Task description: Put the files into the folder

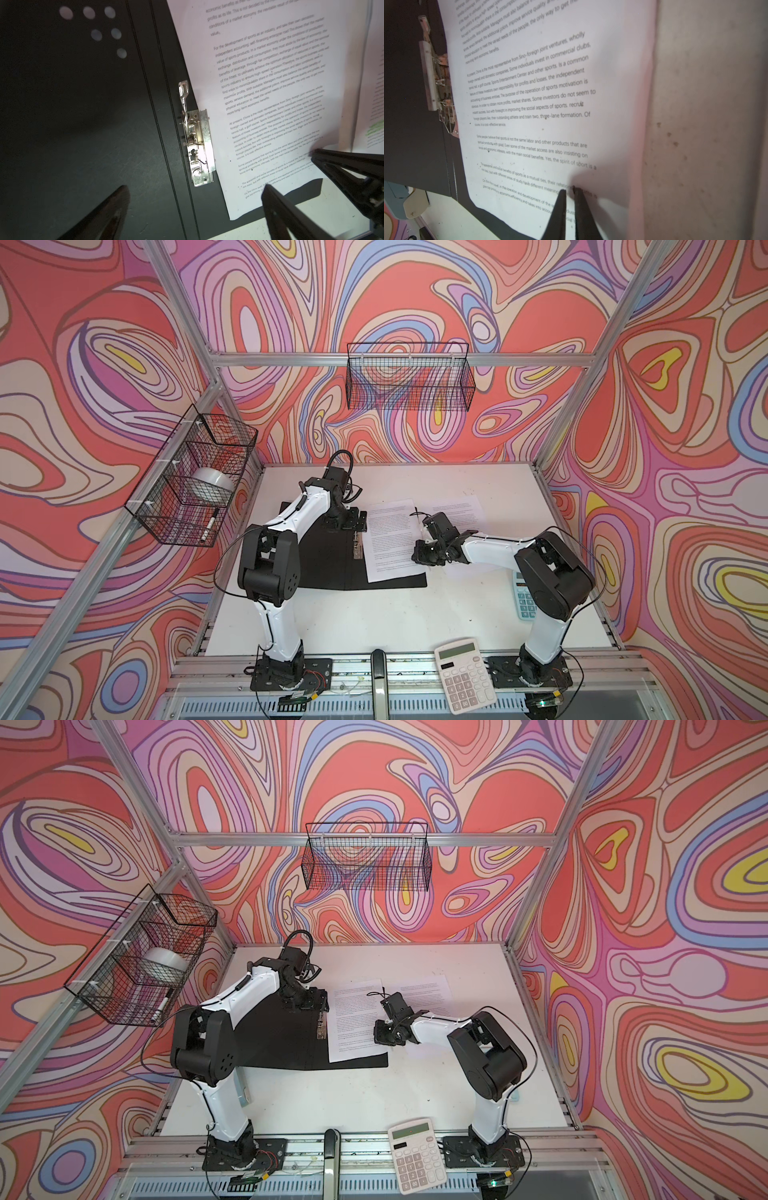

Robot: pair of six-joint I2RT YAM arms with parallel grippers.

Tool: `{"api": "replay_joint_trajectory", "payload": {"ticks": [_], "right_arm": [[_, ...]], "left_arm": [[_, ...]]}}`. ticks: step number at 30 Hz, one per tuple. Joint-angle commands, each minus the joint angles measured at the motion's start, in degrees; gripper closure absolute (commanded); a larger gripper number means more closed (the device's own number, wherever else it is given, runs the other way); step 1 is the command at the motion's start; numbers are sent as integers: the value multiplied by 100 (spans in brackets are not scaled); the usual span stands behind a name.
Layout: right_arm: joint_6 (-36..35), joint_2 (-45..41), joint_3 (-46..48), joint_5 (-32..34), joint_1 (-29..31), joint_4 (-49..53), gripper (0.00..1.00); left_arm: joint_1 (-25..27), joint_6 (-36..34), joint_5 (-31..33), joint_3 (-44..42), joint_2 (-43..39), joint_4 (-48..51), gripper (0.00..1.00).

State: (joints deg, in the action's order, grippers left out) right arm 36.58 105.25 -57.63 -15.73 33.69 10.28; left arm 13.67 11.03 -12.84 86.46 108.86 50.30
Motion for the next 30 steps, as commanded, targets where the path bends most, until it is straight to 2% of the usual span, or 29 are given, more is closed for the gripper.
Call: {"api": "replay_joint_trajectory", "payload": {"ticks": [1, 4, 8, 13, 20, 25, 30], "right_arm": [[-89, 214, -59, -121, -1, 191, 89], [-73, 215, -65, -131, -8, 232, 88], [6, 255, -63, -304, -3, 153, 87], [173, 66, -229, -415, 2, 200, 83], [12, -596, -787, 120, -96, 906, 77], [13, -570, -688, 297, -346, 909, 77], [160, -489, -419, 424, -499, 697, 81]], "left_arm": [[13, 505, -67, -360, -53, -156, 0], [13, 895, -286, -912, -344, -544, 0], [8, 1170, -566, -1223, -444, -746, 0], [11, 1080, -654, -918, -321, -602, 0], [13, 1217, -691, -1037, -338, -670, 0], [13, 1218, -763, -974, -277, -653, 0], [13, 1218, -720, -968, -186, -599, 0]]}}
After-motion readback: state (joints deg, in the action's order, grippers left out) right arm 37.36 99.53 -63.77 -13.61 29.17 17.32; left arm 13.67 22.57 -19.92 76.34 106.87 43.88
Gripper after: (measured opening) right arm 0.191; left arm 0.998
